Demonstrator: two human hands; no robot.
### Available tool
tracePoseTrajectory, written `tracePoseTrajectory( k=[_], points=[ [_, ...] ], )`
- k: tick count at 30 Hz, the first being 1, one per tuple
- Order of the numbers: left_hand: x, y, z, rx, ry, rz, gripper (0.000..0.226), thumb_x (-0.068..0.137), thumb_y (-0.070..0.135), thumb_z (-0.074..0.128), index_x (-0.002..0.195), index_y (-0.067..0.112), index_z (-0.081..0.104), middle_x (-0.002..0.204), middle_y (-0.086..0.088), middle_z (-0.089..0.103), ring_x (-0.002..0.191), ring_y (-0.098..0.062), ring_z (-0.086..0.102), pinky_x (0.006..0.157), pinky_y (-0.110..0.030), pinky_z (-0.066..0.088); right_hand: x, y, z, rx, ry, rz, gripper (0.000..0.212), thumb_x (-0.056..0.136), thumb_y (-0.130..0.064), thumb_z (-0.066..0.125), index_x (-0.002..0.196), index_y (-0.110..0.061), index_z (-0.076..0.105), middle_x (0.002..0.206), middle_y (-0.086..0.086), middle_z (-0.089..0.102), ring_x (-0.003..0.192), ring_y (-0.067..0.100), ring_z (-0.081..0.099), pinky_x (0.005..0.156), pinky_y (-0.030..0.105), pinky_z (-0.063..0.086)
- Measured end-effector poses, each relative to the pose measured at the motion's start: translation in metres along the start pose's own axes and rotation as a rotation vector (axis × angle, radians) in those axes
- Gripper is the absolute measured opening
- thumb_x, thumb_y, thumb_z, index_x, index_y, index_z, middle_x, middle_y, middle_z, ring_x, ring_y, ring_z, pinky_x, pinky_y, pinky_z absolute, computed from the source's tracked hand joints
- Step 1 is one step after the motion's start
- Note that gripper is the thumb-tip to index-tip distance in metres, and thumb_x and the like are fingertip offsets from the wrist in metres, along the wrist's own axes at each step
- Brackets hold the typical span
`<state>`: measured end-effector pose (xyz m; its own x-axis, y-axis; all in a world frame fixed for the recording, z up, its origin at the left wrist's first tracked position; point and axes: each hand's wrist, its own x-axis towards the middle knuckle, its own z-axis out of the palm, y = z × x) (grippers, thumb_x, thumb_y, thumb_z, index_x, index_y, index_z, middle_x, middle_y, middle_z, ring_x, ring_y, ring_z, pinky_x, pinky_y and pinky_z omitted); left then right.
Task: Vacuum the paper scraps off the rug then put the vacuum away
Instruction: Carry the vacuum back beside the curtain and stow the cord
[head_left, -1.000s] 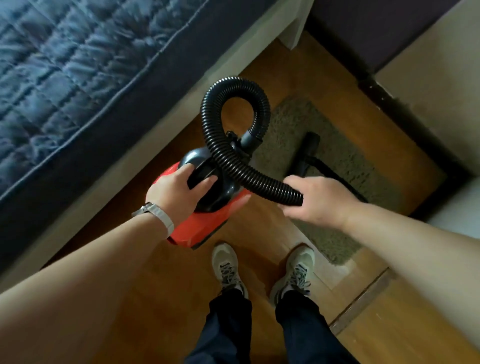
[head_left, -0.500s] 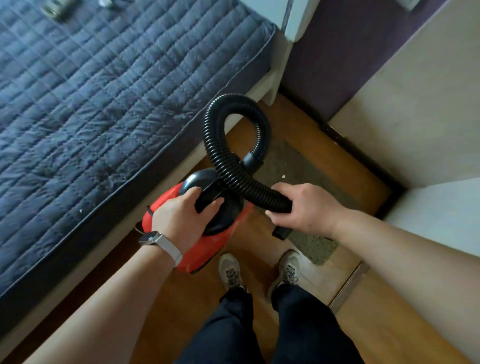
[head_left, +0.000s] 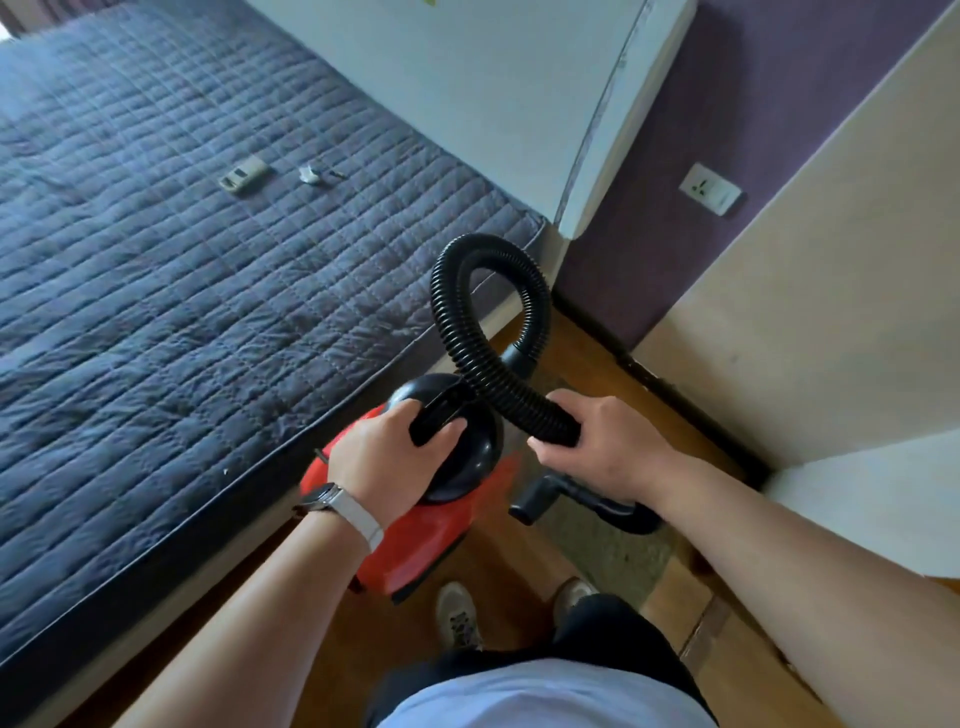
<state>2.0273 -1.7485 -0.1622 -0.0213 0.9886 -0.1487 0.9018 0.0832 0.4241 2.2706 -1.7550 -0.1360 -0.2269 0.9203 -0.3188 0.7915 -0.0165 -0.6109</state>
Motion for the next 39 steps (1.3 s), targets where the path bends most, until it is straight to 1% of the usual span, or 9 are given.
tracePoseTrajectory(
  k=[5, 8, 11, 17, 23, 28, 31, 34, 39],
  points=[
    [-0.005, 0.011, -0.022, -0.006, 0.066, -0.032, 0.051, 0.081, 0.071, 0.051, 0.080, 0.021, 0.058, 0.067, 0.004, 0.061, 0.063, -0.020, 0.053, 0.058, -0.031, 0.047, 0.000, -0.013, -0.015, 0.026, 0.009, -0.048, 0.016, 0.085, -0.049, 0.064, 0.083, -0.037, 0.053, 0.069, -0.007, 0.061, 0.065, 0.009, 0.058, 0.059, 0.027, 0.044],
    [-0.008, 0.017, -0.030, 0.006, 0.109, -0.059, 0.051, 0.080, 0.071, 0.052, 0.080, 0.021, 0.059, 0.067, 0.003, 0.062, 0.068, -0.023, 0.060, 0.061, -0.032, 0.050, 0.005, -0.017, -0.021, 0.051, 0.004, -0.112, 0.022, 0.086, -0.046, 0.064, 0.076, -0.034, 0.048, 0.066, -0.007, 0.058, 0.061, 0.009, 0.055, 0.057, 0.026, 0.041],
    [-0.013, 0.022, -0.033, 0.017, 0.145, -0.090, 0.054, 0.078, 0.076, 0.048, 0.079, 0.023, 0.058, 0.066, 0.004, 0.062, 0.068, -0.022, 0.061, 0.060, -0.032, 0.050, 0.012, -0.020, -0.028, 0.054, 0.004, -0.204, 0.026, 0.087, -0.042, 0.064, 0.075, -0.029, 0.046, 0.065, -0.004, 0.058, 0.060, 0.011, 0.054, 0.057, 0.033, 0.043],
    [-0.033, 0.036, -0.040, 0.052, 0.202, -0.205, 0.056, 0.079, 0.078, 0.044, 0.077, 0.023, 0.055, 0.064, 0.005, 0.060, 0.066, -0.020, 0.060, 0.054, -0.029, 0.041, 0.025, -0.019, -0.049, 0.025, -0.083, -0.349, 0.023, 0.088, -0.039, 0.065, 0.077, -0.026, 0.050, 0.068, -0.004, 0.061, 0.063, 0.013, 0.057, 0.061, 0.039, 0.048],
    [-0.065, 0.051, -0.048, 0.098, 0.301, -0.378, 0.053, 0.080, 0.076, 0.047, 0.088, 0.026, 0.063, 0.076, 0.002, 0.069, 0.081, -0.025, 0.066, 0.064, -0.031, 0.048, 0.041, -0.026, -0.049, -0.058, -0.118, -0.512, 0.019, 0.085, -0.041, 0.067, 0.087, -0.028, 0.053, 0.068, -0.008, 0.061, 0.063, 0.010, 0.058, 0.061, 0.032, 0.049],
    [-0.103, 0.051, -0.053, 0.066, 0.389, -0.525, 0.053, 0.079, 0.075, 0.048, 0.089, 0.025, 0.064, 0.075, 0.003, 0.069, 0.080, -0.023, 0.066, 0.065, -0.031, 0.049, 0.041, -0.053, -0.041, -0.039, -0.202, -0.635, 0.018, 0.082, -0.037, 0.071, 0.085, -0.035, 0.053, 0.061, -0.010, 0.062, 0.051, 0.001, 0.058, 0.052, 0.013, 0.039],
    [-0.132, 0.041, -0.057, 0.015, 0.446, -0.609, 0.054, 0.077, 0.078, 0.046, 0.084, 0.028, 0.062, 0.071, 0.006, 0.067, 0.077, -0.020, 0.066, 0.065, -0.031, 0.049, 0.037, -0.074, -0.026, -0.080, -0.215, -0.703, 0.021, 0.080, -0.036, 0.073, 0.089, -0.022, 0.060, 0.062, -0.008, 0.062, 0.053, 0.009, 0.056, 0.056, 0.023, 0.042],
    [-0.161, 0.027, -0.063, -0.011, 0.504, -0.675, 0.052, 0.076, 0.078, 0.048, 0.084, 0.029, 0.063, 0.071, 0.006, 0.068, 0.078, -0.019, 0.066, 0.064, -0.031, 0.049, 0.031, -0.100, -0.009, -0.127, -0.248, -0.757, 0.026, 0.077, -0.037, 0.073, 0.090, -0.019, 0.060, 0.069, -0.001, 0.063, 0.066, 0.025, 0.059, 0.063, 0.036, 0.049],
    [-0.209, -0.007, -0.076, -0.064, 0.593, -0.775, 0.055, 0.071, 0.080, 0.042, 0.084, 0.031, 0.064, 0.069, 0.008, 0.067, 0.077, -0.018, 0.065, 0.068, -0.032, 0.051, 0.014, -0.151, 0.028, -0.138, -0.337, -0.852, 0.042, 0.064, -0.058, 0.056, 0.089, -0.024, 0.057, 0.070, -0.004, 0.061, 0.070, 0.026, 0.059, 0.066, 0.038, 0.051]
  ],
)
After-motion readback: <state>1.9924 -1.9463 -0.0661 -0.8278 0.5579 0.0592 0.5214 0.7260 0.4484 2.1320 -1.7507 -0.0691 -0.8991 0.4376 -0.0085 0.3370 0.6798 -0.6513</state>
